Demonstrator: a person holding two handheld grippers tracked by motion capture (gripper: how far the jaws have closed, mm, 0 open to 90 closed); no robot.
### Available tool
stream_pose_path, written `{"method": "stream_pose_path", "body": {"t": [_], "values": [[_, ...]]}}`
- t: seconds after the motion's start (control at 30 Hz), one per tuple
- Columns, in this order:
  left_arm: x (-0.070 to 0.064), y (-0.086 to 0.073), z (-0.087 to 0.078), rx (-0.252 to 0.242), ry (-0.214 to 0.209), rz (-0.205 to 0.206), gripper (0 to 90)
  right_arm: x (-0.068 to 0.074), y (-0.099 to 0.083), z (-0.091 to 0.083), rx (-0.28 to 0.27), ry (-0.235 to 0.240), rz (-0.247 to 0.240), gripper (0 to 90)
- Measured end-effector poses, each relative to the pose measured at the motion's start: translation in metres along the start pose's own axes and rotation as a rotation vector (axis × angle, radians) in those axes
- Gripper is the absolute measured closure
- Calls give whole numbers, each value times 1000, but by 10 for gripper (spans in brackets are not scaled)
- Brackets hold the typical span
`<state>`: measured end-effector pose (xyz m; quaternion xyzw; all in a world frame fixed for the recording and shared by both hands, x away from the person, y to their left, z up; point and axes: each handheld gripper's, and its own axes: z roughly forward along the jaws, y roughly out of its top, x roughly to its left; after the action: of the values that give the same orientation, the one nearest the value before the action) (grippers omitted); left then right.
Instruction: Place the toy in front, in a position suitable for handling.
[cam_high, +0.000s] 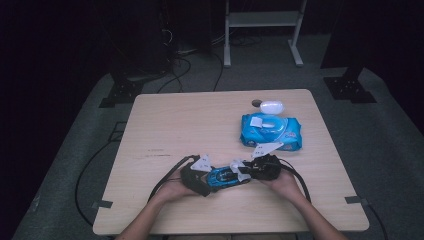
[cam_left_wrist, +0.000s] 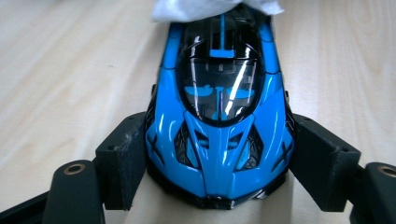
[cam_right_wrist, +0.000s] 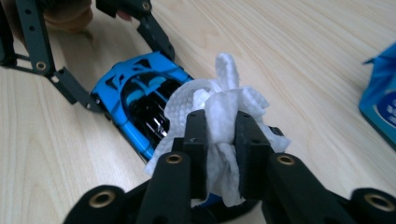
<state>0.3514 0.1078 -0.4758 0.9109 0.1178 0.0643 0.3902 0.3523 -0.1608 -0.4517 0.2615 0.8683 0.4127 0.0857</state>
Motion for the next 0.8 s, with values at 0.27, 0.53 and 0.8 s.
{"method": "stream_pose_path", "body": {"t": [0.27, 0.53, 0.8], "values": [[-1, 1, 2, 5, 2, 41, 253, 20, 3, -4, 21, -93, -91, 789], [-1, 0, 2, -8, 4, 40, 253, 27, 2, -10, 77, -26, -135, 800], [-3, 0, 5, -26, 22, 46, 251, 26, -1, -10, 69, 3, -95, 803]]}}
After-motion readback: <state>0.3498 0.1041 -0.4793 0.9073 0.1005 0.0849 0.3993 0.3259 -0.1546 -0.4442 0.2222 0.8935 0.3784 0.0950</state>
